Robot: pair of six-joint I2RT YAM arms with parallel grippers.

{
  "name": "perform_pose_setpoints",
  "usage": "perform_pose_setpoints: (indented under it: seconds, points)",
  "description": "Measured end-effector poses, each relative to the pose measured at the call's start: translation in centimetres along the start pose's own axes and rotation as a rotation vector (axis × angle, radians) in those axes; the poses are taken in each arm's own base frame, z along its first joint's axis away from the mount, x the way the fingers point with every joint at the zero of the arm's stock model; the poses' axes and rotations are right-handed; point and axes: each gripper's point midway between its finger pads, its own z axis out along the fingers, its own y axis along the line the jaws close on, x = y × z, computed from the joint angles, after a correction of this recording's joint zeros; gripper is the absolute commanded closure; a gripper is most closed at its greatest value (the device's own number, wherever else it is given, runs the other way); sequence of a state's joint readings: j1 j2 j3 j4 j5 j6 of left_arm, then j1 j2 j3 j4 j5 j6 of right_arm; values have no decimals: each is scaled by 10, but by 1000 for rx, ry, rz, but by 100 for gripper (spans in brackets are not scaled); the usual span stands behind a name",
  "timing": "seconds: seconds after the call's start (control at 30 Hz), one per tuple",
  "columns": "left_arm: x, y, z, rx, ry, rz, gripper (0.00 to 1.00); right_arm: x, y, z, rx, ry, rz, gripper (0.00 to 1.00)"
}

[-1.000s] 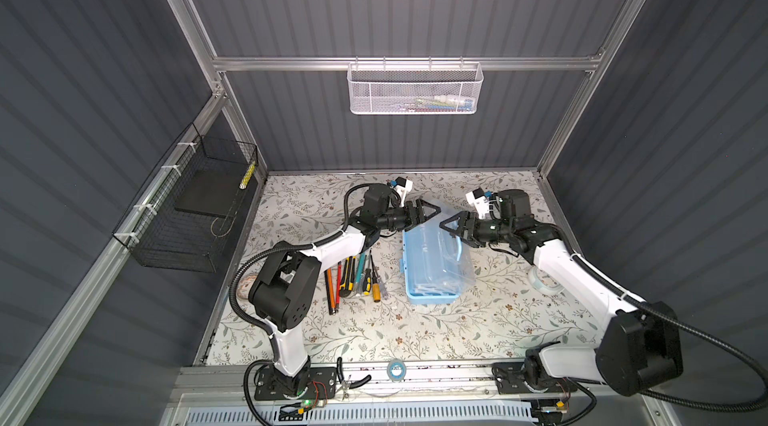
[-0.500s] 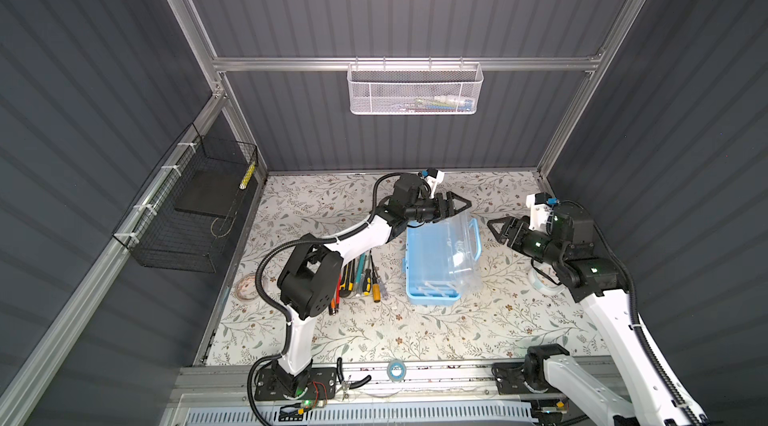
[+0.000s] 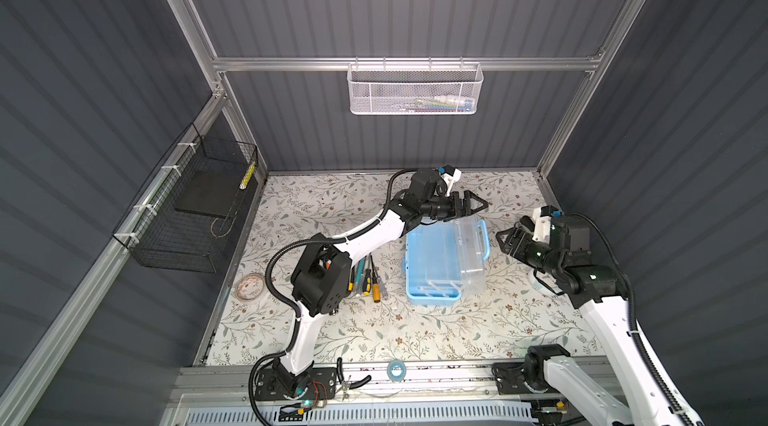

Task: Pack the tool kit
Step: 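Swing the clear lid back with the right gripper while the left gripper releases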

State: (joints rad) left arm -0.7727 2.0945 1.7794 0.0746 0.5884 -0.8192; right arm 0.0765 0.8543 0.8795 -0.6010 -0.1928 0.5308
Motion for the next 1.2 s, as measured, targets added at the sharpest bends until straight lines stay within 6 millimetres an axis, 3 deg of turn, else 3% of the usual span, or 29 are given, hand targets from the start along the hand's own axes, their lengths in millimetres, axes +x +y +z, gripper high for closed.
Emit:
perform_pose_setpoints:
  seconds: [0.23, 0.4, 0.5, 0.63, 0.73, 0.83, 1.0, 1.2]
  points:
    - [-14, 2, -1, -78, -22, 47, 0, -10, 0, -17, 17, -54, -8, 24]
    - [-32, -4, 25, -56, -23, 74, 1, -10, 0, -18, 23, -52, -11, 24]
    - [-30, 4, 32, -70, -12, 83, 1, -10, 0, -19, 22, -53, -11, 24]
    - [-23, 24, 25, -119, -3, 81, 0, -9, 0, -22, 19, -57, -12, 25]
    - [-17, 46, 3, -177, 3, 49, 0, -8, 2, -19, 11, -46, -11, 27]
    - [-22, 67, -32, -254, -24, 45, 0, -7, 5, -13, -9, -23, -7, 28]
    - [-27, 84, -114, -485, -109, 118, 0, 1, 17, 2, -51, 26, -18, 30]
    - [19, 85, -197, -713, -145, 155, 4, 32, 53, 19, -126, 131, -103, 32]
